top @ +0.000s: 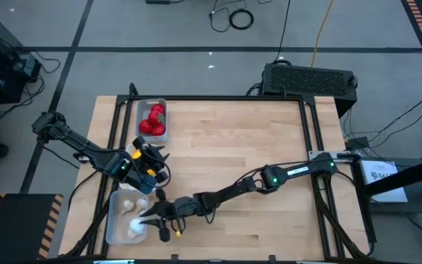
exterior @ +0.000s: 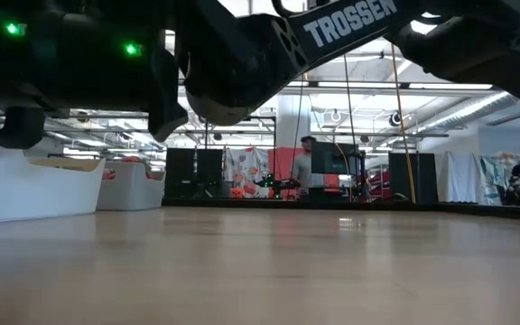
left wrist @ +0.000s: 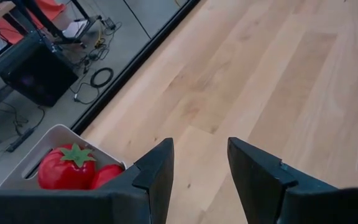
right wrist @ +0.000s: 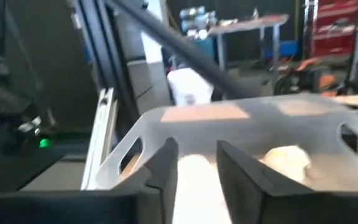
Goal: Sort produce into baskets
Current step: Put the garlic into the transparent bin, then return to Home Position
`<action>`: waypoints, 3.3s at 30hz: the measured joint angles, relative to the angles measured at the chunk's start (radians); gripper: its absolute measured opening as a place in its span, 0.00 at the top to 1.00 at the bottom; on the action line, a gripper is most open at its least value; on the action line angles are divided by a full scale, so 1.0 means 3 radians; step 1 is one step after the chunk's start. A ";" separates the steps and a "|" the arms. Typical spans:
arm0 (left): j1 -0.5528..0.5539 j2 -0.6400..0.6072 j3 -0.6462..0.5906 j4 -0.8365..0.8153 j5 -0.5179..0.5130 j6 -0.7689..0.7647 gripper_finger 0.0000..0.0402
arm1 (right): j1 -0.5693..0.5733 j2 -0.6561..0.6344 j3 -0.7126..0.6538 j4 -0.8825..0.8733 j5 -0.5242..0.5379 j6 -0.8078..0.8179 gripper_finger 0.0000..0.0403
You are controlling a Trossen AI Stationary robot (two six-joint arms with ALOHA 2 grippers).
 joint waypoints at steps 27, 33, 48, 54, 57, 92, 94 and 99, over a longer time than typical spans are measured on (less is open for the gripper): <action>0.0057 0.0000 0.0000 0.1429 0.0497 0.1222 0.60 | 0.0171 -0.2263 0.0003 -0.6204 0.0497 -0.0309 0.54; 0.0108 -0.0063 0.0000 0.2470 0.1723 0.2338 0.60 | 0.0184 -0.2657 -0.0042 -0.6644 0.0772 -0.0089 0.58; 0.0300 -0.1323 -0.0192 0.1815 0.1938 0.2535 0.60 | 0.0293 -0.4890 -0.3085 -0.5075 0.1595 0.0359 0.65; 0.0357 -0.2142 -0.0917 0.2091 0.1946 0.2360 0.60 | 0.0146 -0.5856 -0.4692 -0.3213 0.1578 0.0270 0.67; 0.0397 -0.2559 -0.1279 0.2223 0.1946 0.2259 0.60 | 0.0087 -0.6208 -0.5356 -0.2399 0.1551 0.0080 0.68; 0.0593 -0.3669 -0.2484 0.2530 0.1799 0.1511 0.60 | -0.0504 -0.8573 -0.7440 -0.1843 0.0818 0.0208 1.00; 0.0594 -0.3645 -0.2481 0.2528 0.1625 0.1529 0.60 | -0.0504 -0.8690 -0.7440 -0.1988 0.0815 0.0215 0.99; 0.0594 -0.3637 -0.2481 0.2527 0.1484 0.1584 0.60 | -0.0504 -0.8959 -0.7440 -0.2349 0.0815 0.0213 0.99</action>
